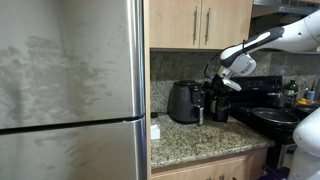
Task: Turn on the air fryer
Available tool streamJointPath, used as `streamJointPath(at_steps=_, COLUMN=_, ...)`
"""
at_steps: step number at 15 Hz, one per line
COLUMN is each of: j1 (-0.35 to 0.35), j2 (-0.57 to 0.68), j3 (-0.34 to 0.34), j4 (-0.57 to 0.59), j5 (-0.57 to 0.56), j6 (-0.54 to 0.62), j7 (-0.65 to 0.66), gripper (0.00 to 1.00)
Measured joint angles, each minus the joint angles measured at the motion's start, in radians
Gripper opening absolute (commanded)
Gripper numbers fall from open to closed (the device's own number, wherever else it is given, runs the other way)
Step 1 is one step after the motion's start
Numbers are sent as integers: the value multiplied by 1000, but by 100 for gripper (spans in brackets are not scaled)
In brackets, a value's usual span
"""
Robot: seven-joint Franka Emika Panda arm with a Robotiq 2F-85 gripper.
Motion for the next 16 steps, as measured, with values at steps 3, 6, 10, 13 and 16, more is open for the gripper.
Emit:
streamJointPath(at_steps=3, j1=72, j2=71, j3=-1, j4=-11, j5=130, j6=215, j7=-45, gripper=100)
streamJointPath(at_steps=6, j1=105, j2=116, j3=1, j4=-10, j5=170, j6=278, j7=-51, gripper=100)
streamJointPath(at_steps=10, j1=101, j2=108, j3=1, j4=-10, j5=162, j6=289, j7=-46, gripper=100)
streamJointPath(at_steps=13, j1=93, j2=150, j3=-2, j4=-10, j5=159, j6=356, j7=-11, gripper=100)
streamJointPath(at_steps=16, j1=95, j2=163, j3=-2, j4=-9, j5=158, j6=364, j7=-9, gripper=100)
